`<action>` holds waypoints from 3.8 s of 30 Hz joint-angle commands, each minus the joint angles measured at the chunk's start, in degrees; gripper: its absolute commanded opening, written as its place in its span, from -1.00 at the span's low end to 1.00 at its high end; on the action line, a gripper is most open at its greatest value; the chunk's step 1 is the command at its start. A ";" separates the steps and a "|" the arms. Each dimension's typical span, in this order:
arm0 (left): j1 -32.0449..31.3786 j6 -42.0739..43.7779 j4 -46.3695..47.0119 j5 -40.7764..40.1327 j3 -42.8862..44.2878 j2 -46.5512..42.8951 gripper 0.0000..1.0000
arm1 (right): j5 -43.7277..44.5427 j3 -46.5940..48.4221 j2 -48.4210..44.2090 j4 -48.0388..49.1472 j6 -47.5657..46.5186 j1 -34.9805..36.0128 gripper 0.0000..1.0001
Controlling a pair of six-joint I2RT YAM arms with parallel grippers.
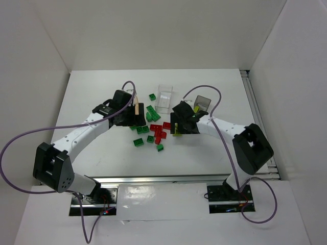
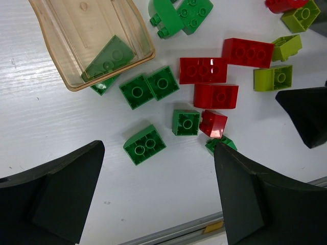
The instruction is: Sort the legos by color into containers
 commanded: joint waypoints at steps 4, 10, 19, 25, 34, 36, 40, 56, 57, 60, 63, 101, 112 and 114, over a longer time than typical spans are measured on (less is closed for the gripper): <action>-0.32 0.89 -0.02 -0.28 0.90 0.29 0.96 | -1.32 0.97 5.89 4.70 -2.84 0.60 0.73; -0.85 0.89 -0.55 0.34 0.90 0.29 0.96 | -1.31 6.08 11.79 5.23 -4.69 0.60 0.61; -0.85 1.42 -0.55 -0.72 0.37 -0.24 0.96 | 0.08 6.08 13.11 5.76 -3.56 0.60 0.35; -0.85 1.42 -0.55 -0.72 0.37 -0.24 0.96 | 2.10 6.70 10.57 2.95 -2.94 2.35 -0.15; -1.37 1.42 -0.55 -0.20 2.13 2.13 0.96 | 9.75 8.01 -0.14 -4.25 -2.94 3.86 -0.24; -1.37 1.42 -0.55 -0.19 2.65 2.13 0.96 | 12.21 8.02 -1.47 -5.05 -3.46 2.46 -0.24; -1.37 1.42 -0.55 -0.19 3.19 2.75 0.96 | 12.22 9.16 -2.53 -3.57 -4.08 -3.95 -0.24; -1.90 2.56 -2.13 -3.88 3.19 2.75 0.96 | 12.66 22.43 11.62 -0.47 -8.74 -16.62 0.83; -1.90 2.56 -2.13 -5.54 3.19 2.75 0.96 | 13.53 21.65 9.88 -0.48 -8.74 -14.62 0.83; -1.90 2.56 -2.66 -7.04 3.19 2.75 0.96 | 12.84 16.91 5.22 -0.48 -8.74 -10.23 0.64; -1.90 2.56 -2.66 -7.66 3.19 2.75 0.96 | 11.60 11.04 2.22 -0.48 -5.94 -4.17 0.55; -1.90 3.09 -2.66 -6.61 2.13 2.75 0.96 | 9.06 5.12 11.26 9.80 13.14 -3.26 -0.14; -1.90 3.09 -2.66 -6.08 2.66 3.80 0.96 | 9.67 2.74 3.98 6.02 11.48 -1.24 0.02; -1.90 3.09 -2.66 -6.08 2.66 3.80 0.96 | 9.67 2.04 3.09 5.32 10.95 -1.24 0.26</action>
